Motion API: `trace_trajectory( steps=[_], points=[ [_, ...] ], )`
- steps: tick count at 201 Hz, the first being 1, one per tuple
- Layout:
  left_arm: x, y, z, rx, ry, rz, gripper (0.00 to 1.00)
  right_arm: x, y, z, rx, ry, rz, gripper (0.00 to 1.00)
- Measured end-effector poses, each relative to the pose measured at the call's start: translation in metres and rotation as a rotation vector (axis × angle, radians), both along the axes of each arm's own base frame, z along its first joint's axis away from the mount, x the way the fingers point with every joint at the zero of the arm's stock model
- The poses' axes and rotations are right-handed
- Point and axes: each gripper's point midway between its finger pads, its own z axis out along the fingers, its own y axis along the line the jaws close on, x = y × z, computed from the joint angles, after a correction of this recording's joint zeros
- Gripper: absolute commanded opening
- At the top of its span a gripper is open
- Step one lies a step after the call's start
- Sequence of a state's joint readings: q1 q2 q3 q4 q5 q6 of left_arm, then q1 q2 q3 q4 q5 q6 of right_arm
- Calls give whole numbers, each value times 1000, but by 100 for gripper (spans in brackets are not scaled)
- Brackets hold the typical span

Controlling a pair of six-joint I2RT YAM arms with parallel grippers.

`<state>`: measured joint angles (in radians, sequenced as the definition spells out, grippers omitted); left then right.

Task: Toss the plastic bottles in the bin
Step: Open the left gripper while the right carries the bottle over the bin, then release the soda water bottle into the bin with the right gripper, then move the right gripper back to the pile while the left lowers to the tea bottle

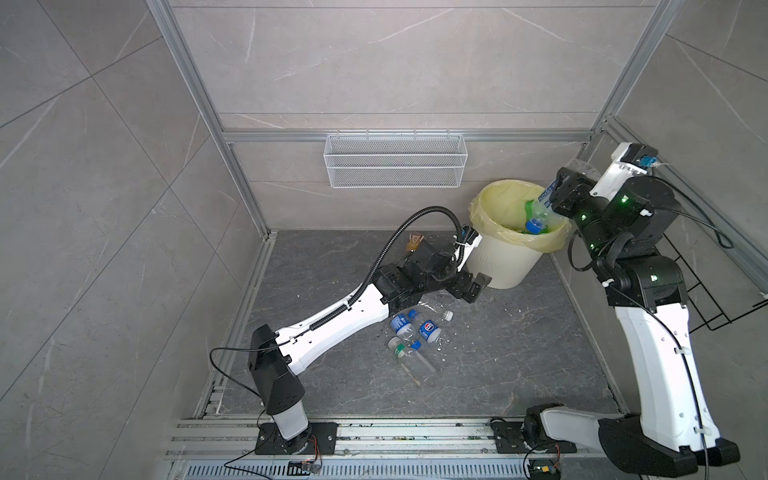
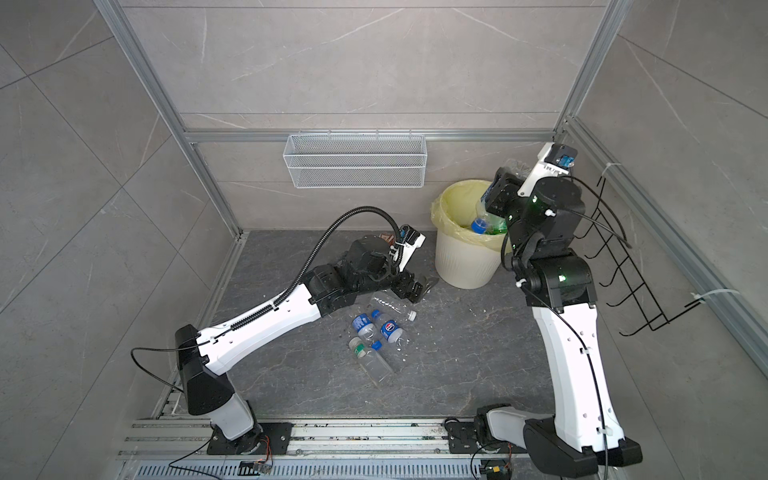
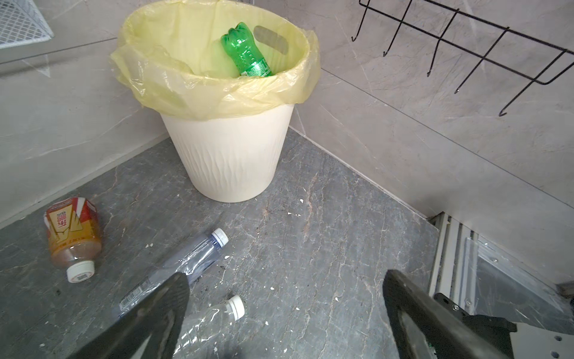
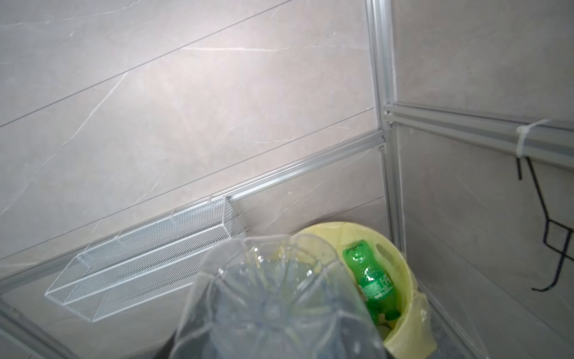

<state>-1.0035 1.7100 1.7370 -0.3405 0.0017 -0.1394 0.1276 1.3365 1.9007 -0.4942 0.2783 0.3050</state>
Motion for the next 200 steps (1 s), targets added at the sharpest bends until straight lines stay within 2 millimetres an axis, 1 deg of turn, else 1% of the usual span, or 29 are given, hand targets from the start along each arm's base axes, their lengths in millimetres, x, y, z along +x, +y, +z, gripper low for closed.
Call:
trace_trajectory(
  steps=[9, 12, 16, 24, 30, 37, 43, 47, 48, 57, 64, 69, 75, 83, 93, 103, 133, 150, 159, 172, 187, 200],
  points=[
    [1, 1, -1, 7, -4, 3, 100, 19, -11, 0, 4, 13, -35, 62],
    [1, 1, -1, 9, -6, 5, 100, 30, -15, -3, 14, 27, -46, 66],
    [1, 1, -1, 11, -9, 6, 100, 39, -21, -2, 14, 35, -60, 72],
    [3, 2, -2, 17, -14, 13, 100, 63, -31, -7, 40, 59, -73, 79],
    [3, 3, -4, 23, -16, 17, 100, 83, -37, -15, 48, 85, -78, 84],
    [4, 4, -7, 30, -17, 20, 100, 104, -44, -32, 62, 126, -82, 91],
    [5, 5, -11, 40, -15, 26, 100, 118, -48, -54, 71, 179, -81, 96],
    [5, 6, -14, 46, -15, 31, 100, 124, -50, -67, 72, 213, -78, 99],
    [5, 6, -15, 49, -14, 34, 100, 126, -51, -74, 74, 231, -79, 99],
    [6, 8, -23, 67, -9, 42, 100, 133, -50, -104, 93, 305, -70, 100],
    [6, 10, -31, 82, -3, 46, 100, 134, -48, -123, 99, 358, -60, 99],
    [7, 11, -36, 95, 0, 50, 100, 133, -47, -131, 102, 383, -53, 100],
    [7, 12, -42, 108, 4, 55, 100, 133, -44, -136, 105, 399, -44, 100],
    [7, 14, -49, 124, 9, 60, 100, 131, -42, -137, 106, 403, -34, 100],
    [7, 16, -55, 140, 15, 64, 100, 127, -40, -132, 108, 395, -24, 100],
    [8, 18, -58, 150, 16, 73, 100, 120, -38, -121, 108, 372, -17, 100],
    [12, 25, -62, 168, 7, 112, 100, 88, -34, -81, 112, 282, 2, 100],
    [15, 31, -64, 178, 4, 144, 100, 73, -31, -67, 120, 248, 19, 100],
    [19, 35, -65, 183, 5, 166, 100, 67, -29, -64, 128, 238, 27, 100],
    [23, 41, -67, 192, 12, 198, 100, 61, -26, -66, 139, 240, 43, 100],
    [30, 49, -69, 193, 27, 237, 100, 58, -22, -74, 155, 254, 66, 100],
    [40, 60, -72, 195, 50, 286, 100, 55, -16, -84, 169, 276, 85, 100]
  ],
)
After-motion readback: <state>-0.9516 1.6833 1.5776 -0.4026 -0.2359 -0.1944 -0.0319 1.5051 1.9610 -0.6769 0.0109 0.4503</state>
